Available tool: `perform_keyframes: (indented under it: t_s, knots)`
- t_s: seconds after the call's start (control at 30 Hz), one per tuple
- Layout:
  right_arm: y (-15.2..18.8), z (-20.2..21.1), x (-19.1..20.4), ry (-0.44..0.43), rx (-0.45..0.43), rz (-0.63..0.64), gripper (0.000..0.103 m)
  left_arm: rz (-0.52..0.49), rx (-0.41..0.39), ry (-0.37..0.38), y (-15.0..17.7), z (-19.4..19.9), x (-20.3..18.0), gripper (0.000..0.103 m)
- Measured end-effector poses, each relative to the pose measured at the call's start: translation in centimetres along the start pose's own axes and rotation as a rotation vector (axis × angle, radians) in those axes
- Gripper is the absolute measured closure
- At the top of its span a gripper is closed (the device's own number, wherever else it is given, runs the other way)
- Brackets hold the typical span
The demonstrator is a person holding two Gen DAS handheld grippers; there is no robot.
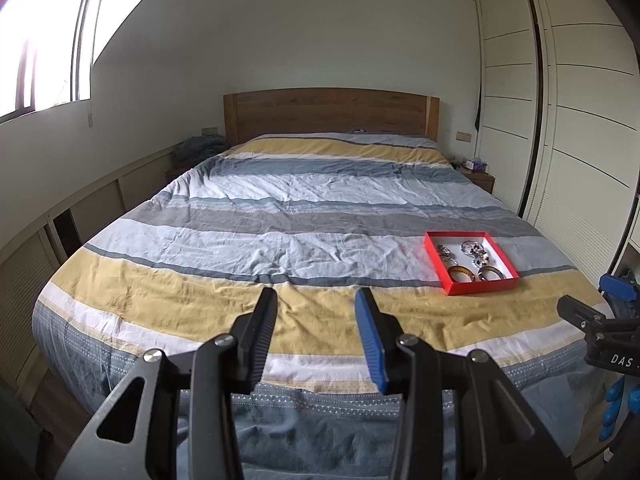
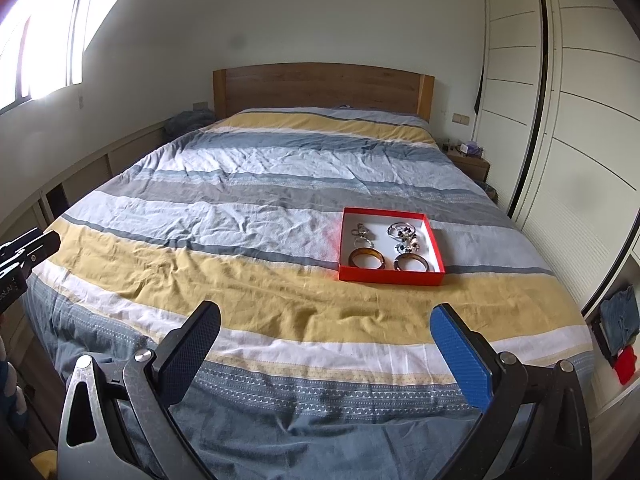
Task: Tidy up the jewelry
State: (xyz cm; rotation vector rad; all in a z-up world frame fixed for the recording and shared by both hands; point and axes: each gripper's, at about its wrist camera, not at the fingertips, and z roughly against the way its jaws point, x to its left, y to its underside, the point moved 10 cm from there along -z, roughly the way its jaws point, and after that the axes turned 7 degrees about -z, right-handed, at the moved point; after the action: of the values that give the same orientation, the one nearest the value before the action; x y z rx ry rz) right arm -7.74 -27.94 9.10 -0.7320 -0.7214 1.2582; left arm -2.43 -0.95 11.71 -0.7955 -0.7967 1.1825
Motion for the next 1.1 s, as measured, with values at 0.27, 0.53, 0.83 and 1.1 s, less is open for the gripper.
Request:
perform_keyframes:
  t_s: [0.27, 0.53, 0.83, 1.1]
  knots:
    - [0.1, 0.0, 0.0, 0.000, 0.003, 0.001, 0.000, 0.002, -0.015, 0.020, -0.6, 0.7, -0.7, 0.065]
    - [0.5, 0.1, -0.1, 0.001, 0.006, 0.005, 0.000, 0.008, -0.015, 0.054, -0.3, 0.5, -1.0, 0.065]
    - [1.0, -0.2, -0.2, 0.003, 0.015, 0.018, 0.000, 0.005, -0.005, 0.069, 0.3, 0.0, -1.2, 0.065]
    - [1.0, -0.4, -0.1, 0.006, 0.019, 0.021, 0.000, 0.004, -0.003, 0.063, 0.5, -0.1, -1.0, 0.065]
